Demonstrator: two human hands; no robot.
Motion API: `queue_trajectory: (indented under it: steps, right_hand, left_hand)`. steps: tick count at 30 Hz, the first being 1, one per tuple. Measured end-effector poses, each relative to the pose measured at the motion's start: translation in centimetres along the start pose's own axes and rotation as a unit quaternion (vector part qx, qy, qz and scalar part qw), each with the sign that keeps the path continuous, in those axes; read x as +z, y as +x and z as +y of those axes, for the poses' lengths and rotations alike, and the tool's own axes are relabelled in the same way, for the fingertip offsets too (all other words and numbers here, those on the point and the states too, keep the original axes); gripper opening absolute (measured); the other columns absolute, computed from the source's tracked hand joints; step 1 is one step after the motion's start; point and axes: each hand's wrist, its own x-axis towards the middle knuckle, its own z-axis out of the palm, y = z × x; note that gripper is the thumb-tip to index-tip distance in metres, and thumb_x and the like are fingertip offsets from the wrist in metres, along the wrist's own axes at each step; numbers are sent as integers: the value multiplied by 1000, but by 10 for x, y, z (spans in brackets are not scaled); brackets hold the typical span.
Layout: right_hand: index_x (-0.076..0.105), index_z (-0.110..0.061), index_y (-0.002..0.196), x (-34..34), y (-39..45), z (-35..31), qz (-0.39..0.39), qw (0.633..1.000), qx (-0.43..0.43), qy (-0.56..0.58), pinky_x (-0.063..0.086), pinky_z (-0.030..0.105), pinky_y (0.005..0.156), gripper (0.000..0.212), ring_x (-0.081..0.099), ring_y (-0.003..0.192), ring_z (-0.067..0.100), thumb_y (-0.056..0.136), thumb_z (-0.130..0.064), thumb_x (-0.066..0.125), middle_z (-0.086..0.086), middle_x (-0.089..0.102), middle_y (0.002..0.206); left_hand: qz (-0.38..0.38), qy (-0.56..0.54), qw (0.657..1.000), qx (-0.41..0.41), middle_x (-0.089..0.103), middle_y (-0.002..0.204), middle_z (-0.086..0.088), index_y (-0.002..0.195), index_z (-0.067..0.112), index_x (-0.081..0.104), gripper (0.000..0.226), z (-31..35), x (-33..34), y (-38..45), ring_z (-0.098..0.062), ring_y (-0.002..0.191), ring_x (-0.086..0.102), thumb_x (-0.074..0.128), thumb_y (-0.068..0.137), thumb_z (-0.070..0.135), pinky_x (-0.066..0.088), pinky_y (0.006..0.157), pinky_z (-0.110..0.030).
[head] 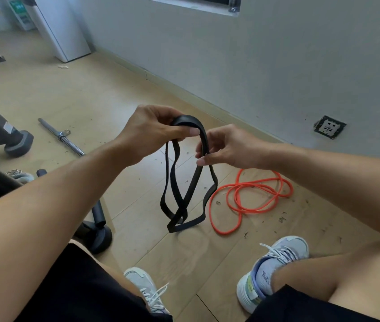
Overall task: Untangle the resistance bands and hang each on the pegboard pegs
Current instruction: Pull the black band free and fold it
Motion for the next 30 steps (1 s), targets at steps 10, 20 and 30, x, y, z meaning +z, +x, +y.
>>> queue_trajectory:
  steps: [10, 20, 30]
  right_hand:
    - [77, -14, 105, -21, -4, -9, 84, 995, 2, 59, 56, 34, 87, 25, 71, 78, 11, 82, -14, 86, 2, 75, 84]
    - [77, -22, 106, -29, -10, -11, 95, 993, -9, 64, 56, 23, 81, 28, 74, 82, 11, 80, -18, 87, 0, 79, 89]
    - [78, -20, 107, -15, -8, -18, 105, 994, -19, 26, 62, 42, 89, 32, 76, 82, 14, 77, -19, 90, 0, 80, 88]
  left_hand:
    - [11, -15, 1000, -16, 72, 95, -19, 97, 11, 75, 41, -12, -12, 0, -20, 82, 68, 84, 67, 37, 60, 87, -34]
    - [-2, -5, 1000, -6, 70, 85, -6, 96, 15, 75, 34, -14, -13, 1, -16, 81, 65, 85, 69, 33, 55, 84, -28]
    - [-4, 44, 999, 2, 75, 91, -10, 98, 16, 76, 31, -7, 5, 1, -25, 84, 71, 86, 75, 34, 59, 84, -36]
